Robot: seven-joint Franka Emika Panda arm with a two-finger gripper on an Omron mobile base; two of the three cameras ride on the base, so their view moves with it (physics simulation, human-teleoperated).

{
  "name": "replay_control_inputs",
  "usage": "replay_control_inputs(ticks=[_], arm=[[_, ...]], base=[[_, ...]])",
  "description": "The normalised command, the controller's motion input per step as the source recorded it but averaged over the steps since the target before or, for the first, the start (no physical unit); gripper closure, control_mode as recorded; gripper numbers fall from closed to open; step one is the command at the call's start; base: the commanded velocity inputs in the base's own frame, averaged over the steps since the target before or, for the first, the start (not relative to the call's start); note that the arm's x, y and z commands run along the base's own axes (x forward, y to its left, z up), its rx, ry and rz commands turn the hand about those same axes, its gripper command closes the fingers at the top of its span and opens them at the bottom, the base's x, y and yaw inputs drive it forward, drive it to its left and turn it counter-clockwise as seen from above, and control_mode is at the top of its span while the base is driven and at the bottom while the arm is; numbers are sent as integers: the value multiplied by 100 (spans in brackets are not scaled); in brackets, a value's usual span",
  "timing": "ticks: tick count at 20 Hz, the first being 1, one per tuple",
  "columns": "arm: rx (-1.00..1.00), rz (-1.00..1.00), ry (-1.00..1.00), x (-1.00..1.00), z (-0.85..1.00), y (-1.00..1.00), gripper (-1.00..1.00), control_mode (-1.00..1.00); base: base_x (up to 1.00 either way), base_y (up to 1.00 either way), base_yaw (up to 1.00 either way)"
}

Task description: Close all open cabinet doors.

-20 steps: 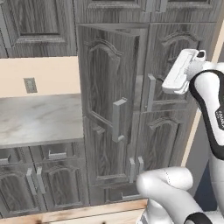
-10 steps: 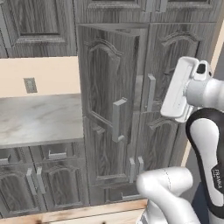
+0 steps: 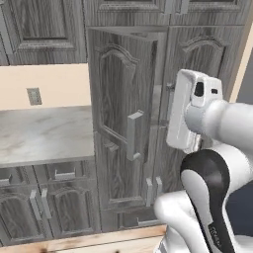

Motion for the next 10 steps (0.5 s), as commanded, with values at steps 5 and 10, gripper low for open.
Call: replay_control_inputs(ticks=[5, 10], arm=[[-28, -27, 0, 52, 0, 42, -100, -100], [-22, -30, 0, 84, 0, 22, -100, -100]], base=[[0, 0, 0], [0, 0, 0]])
